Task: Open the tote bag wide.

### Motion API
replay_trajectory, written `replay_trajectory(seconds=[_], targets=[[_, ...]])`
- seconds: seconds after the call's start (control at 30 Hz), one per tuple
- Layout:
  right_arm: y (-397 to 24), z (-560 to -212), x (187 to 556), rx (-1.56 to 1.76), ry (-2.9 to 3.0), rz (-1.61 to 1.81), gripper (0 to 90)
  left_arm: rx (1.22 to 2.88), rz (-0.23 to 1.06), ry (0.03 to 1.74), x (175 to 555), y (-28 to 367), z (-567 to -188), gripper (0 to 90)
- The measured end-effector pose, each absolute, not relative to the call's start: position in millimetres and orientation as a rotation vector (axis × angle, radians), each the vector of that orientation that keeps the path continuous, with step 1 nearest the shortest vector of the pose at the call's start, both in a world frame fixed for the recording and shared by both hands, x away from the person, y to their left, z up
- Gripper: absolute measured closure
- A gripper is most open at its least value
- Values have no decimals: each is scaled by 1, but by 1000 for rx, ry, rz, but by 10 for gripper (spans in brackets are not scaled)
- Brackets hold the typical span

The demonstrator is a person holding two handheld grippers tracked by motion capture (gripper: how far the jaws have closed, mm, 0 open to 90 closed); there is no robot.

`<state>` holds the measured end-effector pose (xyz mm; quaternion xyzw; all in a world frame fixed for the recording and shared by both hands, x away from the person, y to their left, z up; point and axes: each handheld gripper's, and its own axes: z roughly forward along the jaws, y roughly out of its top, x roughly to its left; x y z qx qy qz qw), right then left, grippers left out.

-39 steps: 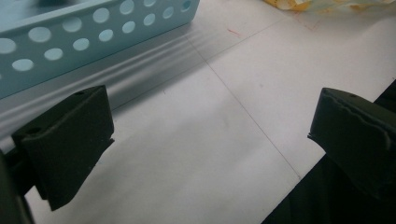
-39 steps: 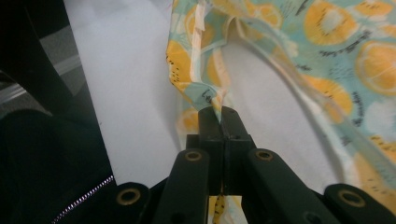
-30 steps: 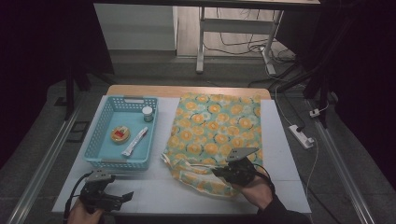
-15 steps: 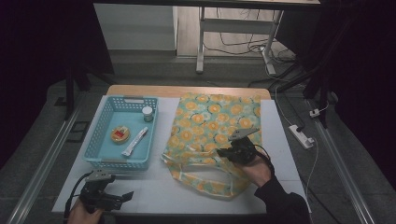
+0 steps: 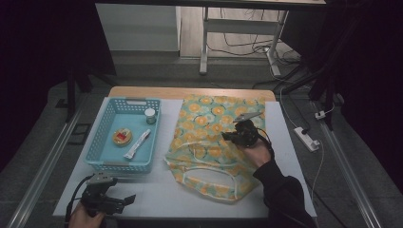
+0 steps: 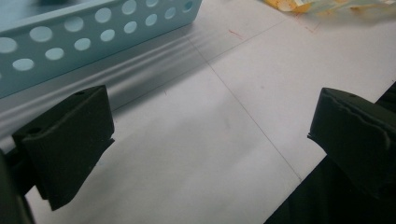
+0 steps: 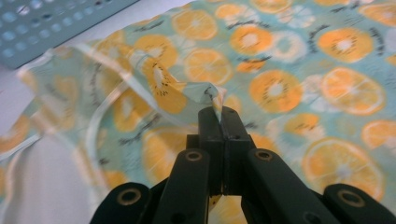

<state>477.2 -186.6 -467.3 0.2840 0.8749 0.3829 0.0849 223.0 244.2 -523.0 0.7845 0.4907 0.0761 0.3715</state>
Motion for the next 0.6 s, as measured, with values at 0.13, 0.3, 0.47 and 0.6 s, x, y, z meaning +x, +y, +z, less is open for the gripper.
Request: replay_trajectory(seconds=[0.13, 0.3, 0.47, 0.6], targets=[[-186, -466, 492, 870, 2578, 1148, 895, 2013, 194, 1259, 223, 244, -523, 3], [-185, -467, 505, 875, 2553, 1122, 894, 2013, 192, 1261, 223, 244, -523, 3], [-184, -471, 519, 889, 2535, 1107, 895, 2010, 193, 1261, 223, 244, -523, 4], [-184, -473, 530, 905, 2518, 1101, 894, 2011, 193, 1262, 223, 244, -523, 4]])
